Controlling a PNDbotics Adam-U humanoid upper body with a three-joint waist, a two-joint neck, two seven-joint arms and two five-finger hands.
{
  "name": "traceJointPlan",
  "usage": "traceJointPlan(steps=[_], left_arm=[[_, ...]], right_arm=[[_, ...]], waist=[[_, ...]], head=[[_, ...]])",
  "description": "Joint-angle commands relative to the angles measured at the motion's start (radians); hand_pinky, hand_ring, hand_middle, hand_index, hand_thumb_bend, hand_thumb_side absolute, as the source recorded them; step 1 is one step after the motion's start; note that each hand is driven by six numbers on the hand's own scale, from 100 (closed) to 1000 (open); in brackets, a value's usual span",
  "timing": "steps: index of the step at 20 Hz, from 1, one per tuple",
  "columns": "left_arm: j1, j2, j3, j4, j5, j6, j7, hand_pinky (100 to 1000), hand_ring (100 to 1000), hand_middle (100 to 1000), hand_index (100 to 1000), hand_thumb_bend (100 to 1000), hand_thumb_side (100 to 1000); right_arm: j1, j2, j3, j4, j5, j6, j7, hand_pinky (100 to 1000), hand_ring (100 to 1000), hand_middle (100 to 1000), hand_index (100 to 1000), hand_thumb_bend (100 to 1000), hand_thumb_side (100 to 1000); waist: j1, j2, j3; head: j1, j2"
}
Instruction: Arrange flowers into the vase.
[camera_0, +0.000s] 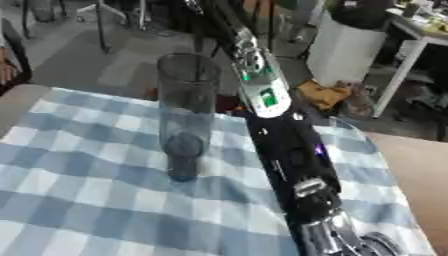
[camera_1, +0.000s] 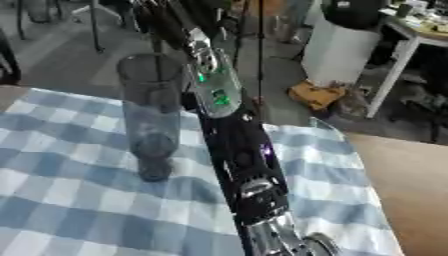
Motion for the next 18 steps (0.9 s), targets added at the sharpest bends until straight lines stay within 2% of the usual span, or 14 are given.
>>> traceJointPlan(steps=[1,5,12,18], left_arm=[[-0.008,0.009,0.004,-0.014,-0.002,0.004,0.001,511,604,498,874,100,881],[-0.008,0.008,0.004,-0.014,-0.003,0.005,0.001,511,604,498,875,100,880],[-0.007,0.006,0.004,-0.014,-0.004,0.007,0.0,511,604,498,874,100,880],[-0.007,0.004,0.004,-0.014,-0.004,0.009,-0.001,510,603,497,875,100,880]], right_arm=[[-0.017,-0.029,0.002,-0.011,0.0,0.01,0.02,259,372,100,260,100,903],[-0.014,-0.031,0.002,-0.011,-0.007,0.023,0.039,319,409,100,263,100,891],[-0.006,-0.035,0.001,-0.014,-0.004,0.028,0.055,330,420,100,273,100,883],[0.0,-0.028,-0.003,-0.015,0.015,0.03,0.064,328,420,100,315,100,868]], waist=[[0.016,-0.028,-0.001],[0.018,-0.029,-0.002],[0.021,-0.029,-0.004],[0.024,-0.028,-0.005]], head=[[0.003,-0.004],[0.004,-0.004],[0.007,-0.005],[0.008,-0.007]])
